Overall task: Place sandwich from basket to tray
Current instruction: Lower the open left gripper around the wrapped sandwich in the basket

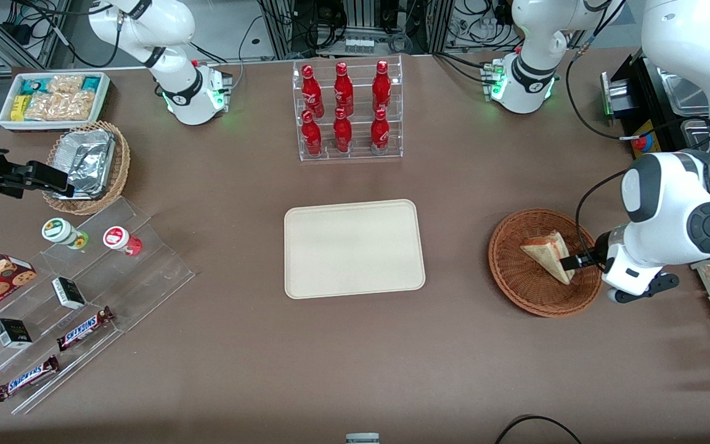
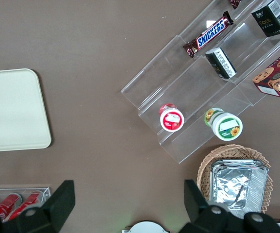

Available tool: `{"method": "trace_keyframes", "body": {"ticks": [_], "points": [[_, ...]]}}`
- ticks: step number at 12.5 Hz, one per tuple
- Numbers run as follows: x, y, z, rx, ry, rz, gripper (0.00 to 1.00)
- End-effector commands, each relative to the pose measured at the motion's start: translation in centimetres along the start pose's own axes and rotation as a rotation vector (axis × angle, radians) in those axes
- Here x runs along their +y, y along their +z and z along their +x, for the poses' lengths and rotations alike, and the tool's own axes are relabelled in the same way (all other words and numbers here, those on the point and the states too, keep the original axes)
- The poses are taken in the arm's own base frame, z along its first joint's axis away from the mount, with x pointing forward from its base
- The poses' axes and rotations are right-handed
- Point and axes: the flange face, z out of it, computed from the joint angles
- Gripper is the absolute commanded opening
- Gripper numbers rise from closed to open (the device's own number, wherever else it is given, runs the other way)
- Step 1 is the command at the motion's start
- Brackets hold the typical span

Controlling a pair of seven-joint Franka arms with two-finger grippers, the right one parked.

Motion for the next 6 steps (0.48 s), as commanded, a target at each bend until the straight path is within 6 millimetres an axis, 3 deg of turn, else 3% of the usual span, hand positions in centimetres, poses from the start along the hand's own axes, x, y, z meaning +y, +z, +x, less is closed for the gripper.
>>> {"method": "trace_keyframes", "body": {"ticks": [1, 3, 6], "points": [[0.0, 1.1, -1.8, 0.070, -0.130, -0.042, 1.00], [0.4, 3.3, -2.9, 0.109, -0.191, -0.061, 1.00], [0.5, 4.6, -3.7, 0.089, -0.197, -0.049, 1.00]]}}
